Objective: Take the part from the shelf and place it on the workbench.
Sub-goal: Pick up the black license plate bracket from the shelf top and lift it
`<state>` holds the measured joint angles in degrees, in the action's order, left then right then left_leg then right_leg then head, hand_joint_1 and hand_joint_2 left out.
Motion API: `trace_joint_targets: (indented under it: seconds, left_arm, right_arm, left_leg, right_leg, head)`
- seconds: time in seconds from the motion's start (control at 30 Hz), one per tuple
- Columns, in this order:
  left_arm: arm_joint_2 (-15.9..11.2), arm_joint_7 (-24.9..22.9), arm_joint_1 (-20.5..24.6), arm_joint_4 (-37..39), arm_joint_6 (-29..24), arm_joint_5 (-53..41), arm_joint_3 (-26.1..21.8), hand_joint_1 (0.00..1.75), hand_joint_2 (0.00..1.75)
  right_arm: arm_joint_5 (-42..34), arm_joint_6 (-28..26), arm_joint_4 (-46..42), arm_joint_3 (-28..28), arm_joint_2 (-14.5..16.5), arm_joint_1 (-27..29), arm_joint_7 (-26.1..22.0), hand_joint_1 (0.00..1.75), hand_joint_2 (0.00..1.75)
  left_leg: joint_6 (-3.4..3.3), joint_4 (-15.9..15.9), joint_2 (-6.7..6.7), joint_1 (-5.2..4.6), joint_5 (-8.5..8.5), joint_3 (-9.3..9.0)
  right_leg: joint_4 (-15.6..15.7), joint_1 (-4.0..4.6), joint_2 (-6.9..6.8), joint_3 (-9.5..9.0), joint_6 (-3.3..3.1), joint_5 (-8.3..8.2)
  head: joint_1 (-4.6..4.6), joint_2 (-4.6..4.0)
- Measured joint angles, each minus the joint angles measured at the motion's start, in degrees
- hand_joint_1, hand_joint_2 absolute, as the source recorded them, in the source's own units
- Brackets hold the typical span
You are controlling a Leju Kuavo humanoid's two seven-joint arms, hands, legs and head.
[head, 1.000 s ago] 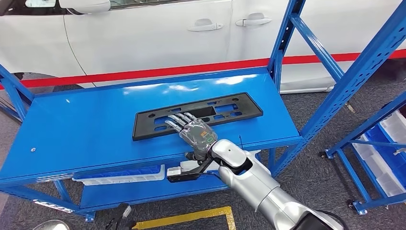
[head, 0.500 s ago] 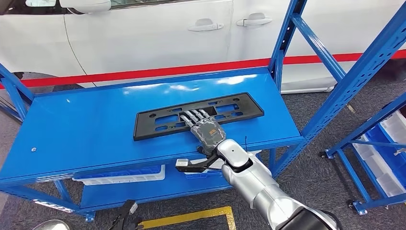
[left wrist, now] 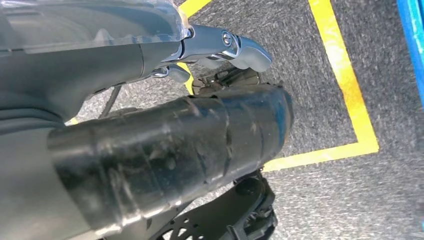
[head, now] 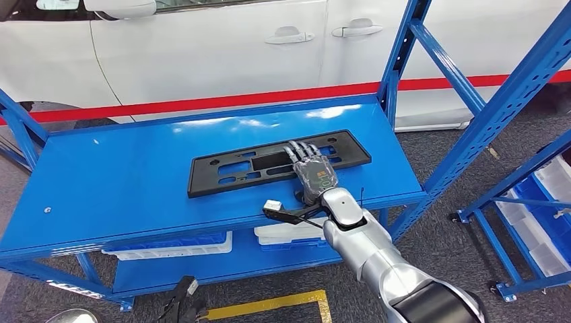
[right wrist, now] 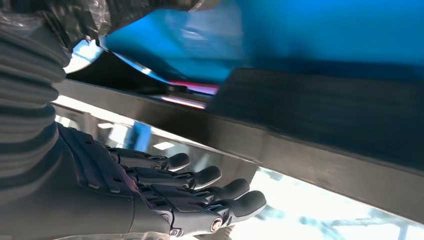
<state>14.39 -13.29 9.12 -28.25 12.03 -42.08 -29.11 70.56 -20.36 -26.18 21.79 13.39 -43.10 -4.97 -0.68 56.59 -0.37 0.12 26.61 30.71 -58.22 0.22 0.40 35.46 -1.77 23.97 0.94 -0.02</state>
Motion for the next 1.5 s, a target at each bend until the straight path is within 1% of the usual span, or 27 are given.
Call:
trace_joint_targets:
  seconds: [0.07, 0.2, 0.37, 0.63, 0.77, 0.83, 0.93, 1.07, 1.2, 1.27, 1.37, 1.5]
  left_arm:
    - [0.2, 0.0, 0.1, 0.0, -0.3, 0.1, 0.0, 0.0, 0.0]
    - [0.6, -0.3, 0.4, 0.2, -0.4, 0.0, 0.0, 0.0, 0.0]
    - [0.9, -0.2, 0.9, 0.8, -0.6, 0.4, 0.0, 0.0, 0.0]
    - [1.3, 0.0, 1.1, 1.3, -0.7, 0.6, 0.0, 0.0, 0.0]
    - [1.4, 0.0, 1.1, 1.5, -0.9, 0.7, 0.0, 0.0, 0.0]
    - [1.3, 0.3, 1.2, 1.7, -0.1, 0.5, 0.0, 0.0, 0.0]
    - [0.7, 1.6, 1.4, 2.5, 2.5, 0.1, 0.1, 0.0, 0.0]
    - [-0.1, 2.3, 1.8, 3.6, 2.8, 0.1, 0.1, 0.0, 0.0]
    - [-0.4, 3.2, 2.0, 4.4, 2.6, 1.1, 0.1, 0.0, 1.75]
    - [-0.3, 3.6, 2.0, 4.6, 1.5, 2.3, 0.1, 0.0, 1.75]
    - [0.0, 2.9, 1.9, 4.7, -0.3, 3.1, 0.1, 0.0, 1.75]
    - [0.4, 2.2, 1.6, 4.7, -0.4, 3.7, 0.1, 0.0, 1.75]
  right_arm:
    - [0.1, -0.1, 0.7, -1.2, 0.0, -0.1, 0.7, 0.0, 1.75]
    - [1.0, -0.8, 2.0, -2.9, 0.0, -0.1, -0.2, 1.74, 1.75]
    - [2.8, -0.3, 2.8, -3.6, 0.8, 0.0, -2.4, 1.75, 1.75]
    - [3.6, -0.1, 3.0, -4.0, 2.1, 0.3, -4.6, 1.75, 1.75]
    - [4.2, -0.3, 3.1, -4.0, 2.9, 0.8, -5.4, 1.75, 0.0]
    - [4.4, -0.5, 3.1, -4.0, 3.2, 1.1, -5.6, 1.75, 0.0]
    - [4.8, -0.7, 3.1, -4.0, 3.6, 1.3, -5.7, 1.75, 0.0]
    - [4.9, -0.9, 3.1, -4.0, 3.8, 1.3, -5.7, 1.75, 0.0]
    - [4.9, -1.6, 3.1, -4.0, 3.8, 1.4, -6.6, 1.75, 0.0]
    - [4.7, -2.1, 3.0, -4.0, 3.8, 1.5, -7.9, 1.75, 0.0]
    - [4.3, -2.6, 2.6, -4.0, 3.7, 1.9, -10.1, 1.75, 0.0]
    - [3.4, -2.6, 1.7, -4.0, 3.7, 2.2, -12.3, 1.75, 0.0]
  left_leg:
    - [0.0, 0.0, 0.0, 0.0, 0.0, -0.01]
    - [0.0, 0.0, 0.0, 0.0, 0.01, -0.03]
    - [0.0, 0.0, 0.03, 0.0, 0.01, -0.04]
    - [0.0, 0.0, 0.02, 0.01, 0.01, -0.05]
    - [0.0, 0.0, 0.02, 0.01, 0.01, -0.04]
    - [0.0, 0.0, 0.03, 0.01, 0.01, -0.04]
    - [0.01, 0.0, 0.03, 0.01, 0.02, -0.04]
    - [0.01, 0.0, 0.03, 0.01, 0.02, -0.04]
    - [0.01, 0.0, 0.05, 0.01, 0.02, -0.05]
    - [0.01, 0.0, 0.06, 0.01, 0.02, -0.06]
    - [0.0, 0.0, 0.08, 0.01, 0.04, -0.07]
    - [-0.01, 0.0, 0.15, 0.01, 0.06, -0.08]
  right_leg:
    - [0.0, 0.0, 0.0, -0.01, 0.0, 0.0]
    - [0.0, 0.0, 0.0, -0.06, 0.0, 0.0]
    - [0.0, 0.0, 0.05, -0.07, 0.03, -0.02]
    - [0.0, 0.02, 0.05, -0.05, 0.04, -0.02]
    - [0.0, 0.02, 0.05, -0.05, 0.04, -0.02]
    - [0.0, 0.02, 0.06, -0.05, 0.04, -0.02]
    - [0.0, 0.02, 0.06, -0.05, 0.04, -0.02]
    - [0.0, 0.02, 0.06, -0.05, 0.04, -0.02]
    - [0.0, 0.02, 0.08, -0.05, 0.04, -0.02]
    - [0.0, 0.02, 0.1, -0.06, 0.04, -0.02]
    - [0.0, 0.02, 0.13, -0.06, 0.04, -0.02]
    - [0.0, 0.02, 0.19, -0.08, 0.05, -0.03]
  head:
    - [0.0, 0.0]
    - [0.0, 0.0]
    - [0.0, 0.0]
    - [0.0, 0.0]
    - [0.0, 0.0]
    - [-0.01, 0.0]
    - [-0.01, 0.0]
    - [0.0, 0.0]
    - [0.0, 0.0]
    - [0.0, 0.0]
    - [0.0, 0.0]
    - [0.0, 0.0]
